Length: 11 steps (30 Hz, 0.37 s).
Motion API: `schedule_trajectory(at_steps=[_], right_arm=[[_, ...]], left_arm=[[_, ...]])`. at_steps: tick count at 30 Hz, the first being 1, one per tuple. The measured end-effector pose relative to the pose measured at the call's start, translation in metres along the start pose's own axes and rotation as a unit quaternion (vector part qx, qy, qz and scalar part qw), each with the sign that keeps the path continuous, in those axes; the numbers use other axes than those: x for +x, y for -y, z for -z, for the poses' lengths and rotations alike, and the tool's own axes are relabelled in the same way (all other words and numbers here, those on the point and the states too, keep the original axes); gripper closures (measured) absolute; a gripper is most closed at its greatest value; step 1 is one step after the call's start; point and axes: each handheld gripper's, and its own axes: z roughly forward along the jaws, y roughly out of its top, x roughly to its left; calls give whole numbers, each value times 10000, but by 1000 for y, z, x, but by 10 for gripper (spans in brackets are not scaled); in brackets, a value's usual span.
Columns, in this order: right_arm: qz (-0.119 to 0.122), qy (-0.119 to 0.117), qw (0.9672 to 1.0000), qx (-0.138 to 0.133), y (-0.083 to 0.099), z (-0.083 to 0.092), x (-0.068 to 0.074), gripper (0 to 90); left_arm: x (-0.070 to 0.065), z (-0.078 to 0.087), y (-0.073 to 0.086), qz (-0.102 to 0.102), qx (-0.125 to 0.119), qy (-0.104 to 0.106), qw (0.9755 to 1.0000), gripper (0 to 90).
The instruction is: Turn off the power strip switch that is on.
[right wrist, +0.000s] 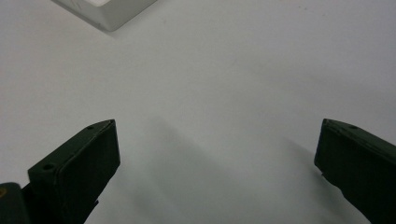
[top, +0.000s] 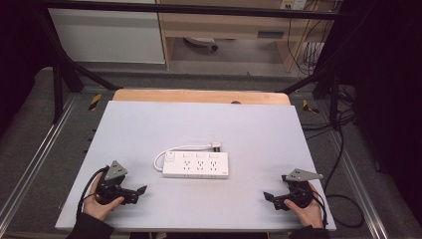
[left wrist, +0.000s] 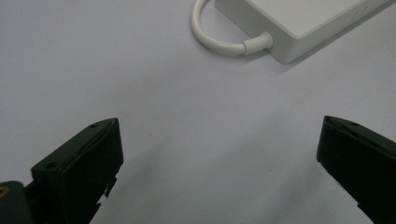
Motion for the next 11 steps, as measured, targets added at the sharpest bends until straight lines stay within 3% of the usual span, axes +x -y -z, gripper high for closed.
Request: schedule_trajectory(at_steps=[11], right_arm=[[6,-15,10000,33,0,-1,0,7]], left_arm=[[2,-2,5,17,53,-4,10000,13]])
